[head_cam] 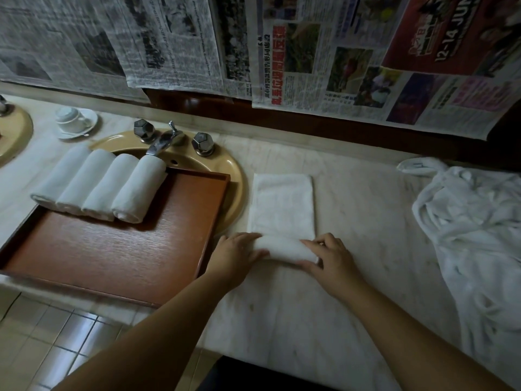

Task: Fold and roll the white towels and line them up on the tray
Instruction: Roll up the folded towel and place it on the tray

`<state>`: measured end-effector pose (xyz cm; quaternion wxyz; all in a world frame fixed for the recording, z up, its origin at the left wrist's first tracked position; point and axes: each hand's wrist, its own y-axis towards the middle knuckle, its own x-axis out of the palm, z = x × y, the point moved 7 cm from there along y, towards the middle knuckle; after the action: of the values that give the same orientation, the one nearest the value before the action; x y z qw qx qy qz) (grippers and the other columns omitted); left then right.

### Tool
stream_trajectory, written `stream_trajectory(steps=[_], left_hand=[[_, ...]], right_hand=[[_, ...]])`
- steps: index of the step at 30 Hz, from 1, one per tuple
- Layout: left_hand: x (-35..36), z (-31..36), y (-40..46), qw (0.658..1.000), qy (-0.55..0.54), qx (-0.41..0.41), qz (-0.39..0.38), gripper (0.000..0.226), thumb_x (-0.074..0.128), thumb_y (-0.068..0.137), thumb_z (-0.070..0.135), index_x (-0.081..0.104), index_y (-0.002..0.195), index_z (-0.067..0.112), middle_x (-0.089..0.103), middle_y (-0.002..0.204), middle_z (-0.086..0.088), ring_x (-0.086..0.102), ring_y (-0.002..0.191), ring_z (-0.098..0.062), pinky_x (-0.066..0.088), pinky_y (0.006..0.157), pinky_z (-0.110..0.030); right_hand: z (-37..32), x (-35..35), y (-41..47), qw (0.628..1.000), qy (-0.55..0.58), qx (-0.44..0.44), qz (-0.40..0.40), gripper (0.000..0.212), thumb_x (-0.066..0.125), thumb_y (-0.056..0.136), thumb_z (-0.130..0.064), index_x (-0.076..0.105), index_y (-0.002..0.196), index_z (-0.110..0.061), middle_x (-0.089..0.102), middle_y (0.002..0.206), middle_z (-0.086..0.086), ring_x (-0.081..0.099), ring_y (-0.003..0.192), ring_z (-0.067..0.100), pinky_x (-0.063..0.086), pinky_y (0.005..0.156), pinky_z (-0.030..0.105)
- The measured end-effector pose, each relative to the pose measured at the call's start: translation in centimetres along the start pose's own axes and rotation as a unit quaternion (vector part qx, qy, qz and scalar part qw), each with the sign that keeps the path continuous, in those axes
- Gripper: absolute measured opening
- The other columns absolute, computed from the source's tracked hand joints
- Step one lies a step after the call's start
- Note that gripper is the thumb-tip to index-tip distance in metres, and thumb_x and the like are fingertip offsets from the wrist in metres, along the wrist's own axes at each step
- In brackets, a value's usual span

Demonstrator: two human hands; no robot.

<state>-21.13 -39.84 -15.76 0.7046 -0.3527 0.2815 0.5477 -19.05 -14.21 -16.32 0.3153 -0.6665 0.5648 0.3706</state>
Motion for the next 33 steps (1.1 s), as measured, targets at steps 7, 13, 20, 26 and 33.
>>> stream_trajectory(steps=[7,13,20,26,33], left_hand=[[1.1,-0.9,-1.4,0.922,-0.328,-0.199,0.059,0.062,0.085,0.079,0.055,0.052,0.124,0.028,0.068,0.112,0.006,0.067,0.097,-0.008,0.06,0.084,-0.033],[1.5,-0.3,-0.2,0.908,-0.35,-0.217,0.078,0.053,0.082,0.081,0.057,0.043,0.117,0.056,0.06,0.117,0.0,0.063,0.108,-0.024,0.06,0.089,-0.048],[-0.9,2.8,-0.9,0.98,0.087,0.038,0.177,0.032,0.058,0.101,0.052,0.074,0.121,0.033,0.059,0.127,0.003,0.05,0.112,-0.028,0.05,0.08,-0.04],[0.8,2.1,-1.6,0.975,0.173,0.123,0.066,0.052,0.045,0.107,0.043,0.04,0.155,0.022,0.045,0.154,0.002,0.053,0.125,-0.027,0.049,0.09,-0.042],[1.2,0.3,-3.2,0.999,0.027,0.046,0.002,0.051,0.046,0.108,0.046,0.041,0.157,0.035,0.049,0.153,0.01,0.049,0.128,-0.02,0.042,0.107,-0.035]], right_hand=[[1.7,1.3,0.9,0.979,0.148,0.14,-0.032,0.037,0.071,0.096,-0.041,0.072,0.129,-0.026,0.052,0.099,-0.001,0.059,0.086,0.017,0.046,0.089,0.03],[1.0,0.3,1.7,0.933,0.28,0.223,-0.027,0.044,0.068,0.099,-0.036,0.062,0.142,-0.029,0.062,0.113,0.007,0.062,0.101,0.019,0.044,0.082,0.018],[-0.5,-0.8,-1.4,0.968,0.139,0.122,0.17,0.027,0.073,0.091,-0.043,0.076,0.115,-0.032,0.06,0.09,-0.008,0.059,0.077,0.006,0.049,0.078,0.021],[-0.7,-0.2,-2.4,0.985,0.137,-0.01,0.108,0.041,0.065,0.099,-0.022,0.065,0.14,-0.019,0.051,0.144,-0.008,0.057,0.122,0.002,0.045,0.099,0.012],[1.1,0.1,-2.1,0.978,0.196,0.063,-0.031,0.047,0.075,0.095,-0.019,0.063,0.138,-0.033,0.056,0.105,-0.013,0.061,0.089,0.007,0.042,0.087,0.01]])
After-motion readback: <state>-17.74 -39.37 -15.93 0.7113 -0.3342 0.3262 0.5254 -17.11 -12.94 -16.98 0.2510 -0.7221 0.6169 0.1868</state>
